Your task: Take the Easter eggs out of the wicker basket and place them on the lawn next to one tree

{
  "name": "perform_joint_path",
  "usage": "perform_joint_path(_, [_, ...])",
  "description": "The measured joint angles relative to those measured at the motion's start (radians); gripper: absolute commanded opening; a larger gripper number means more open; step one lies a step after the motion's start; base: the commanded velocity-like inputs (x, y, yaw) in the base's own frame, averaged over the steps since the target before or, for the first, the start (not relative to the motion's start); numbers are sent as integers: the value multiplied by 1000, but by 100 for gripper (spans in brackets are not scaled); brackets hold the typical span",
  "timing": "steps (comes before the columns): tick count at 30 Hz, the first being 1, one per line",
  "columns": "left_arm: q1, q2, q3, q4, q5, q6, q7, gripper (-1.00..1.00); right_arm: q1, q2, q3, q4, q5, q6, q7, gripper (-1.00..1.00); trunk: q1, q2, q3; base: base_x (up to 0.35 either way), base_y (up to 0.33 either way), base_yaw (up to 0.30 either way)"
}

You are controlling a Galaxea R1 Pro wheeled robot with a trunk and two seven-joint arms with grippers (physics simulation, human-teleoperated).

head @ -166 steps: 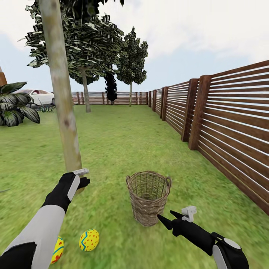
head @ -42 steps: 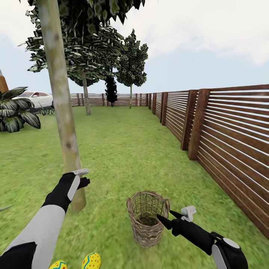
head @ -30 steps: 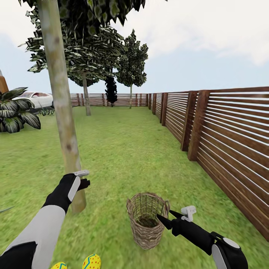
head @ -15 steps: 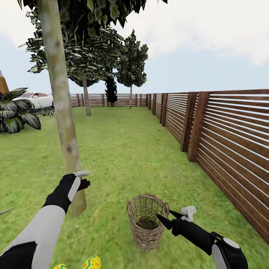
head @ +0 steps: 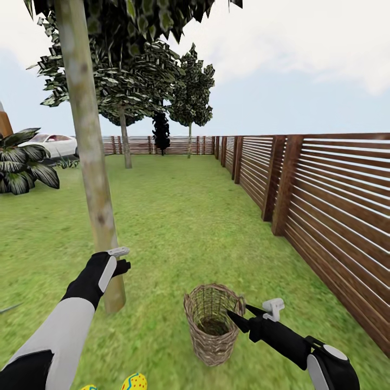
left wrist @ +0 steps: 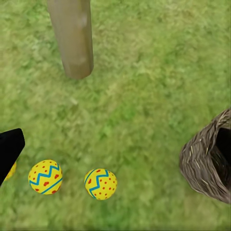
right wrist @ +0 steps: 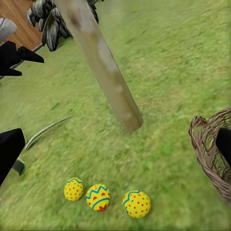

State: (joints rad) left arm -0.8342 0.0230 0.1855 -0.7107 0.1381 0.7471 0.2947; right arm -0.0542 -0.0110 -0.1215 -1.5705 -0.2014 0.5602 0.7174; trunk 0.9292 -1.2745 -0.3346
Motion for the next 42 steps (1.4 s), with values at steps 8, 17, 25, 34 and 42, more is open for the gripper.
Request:
perform_joint_path(8, [0,-1,0,1,-1,0,0,100,0,0,0,1,-1,0,-1,100,-31,56,25,0,0,0])
perform_joint_path(17, [-1,-1,0,2,-1,0,1,100,0,0,0,2,-1,0,-1,100,-65,119,53,0,0,0])
perform_joint_path(25, [-1,-1,0,5,-2,0,2,100,0,0,0,3,-1,0,-1,100,-96,175,78,0,0,0])
perform_joint_path(34, [-1,-2,0,6,-2,0,2,100,0,0,0,4,-1,0,-1,100,-130,238,107,0,0,0])
perform_joint_path(42, [-1,-2,0,7,-2,0,2,100,0,0,0,5,0,0,-1,100,-161,294,132,0,0,0])
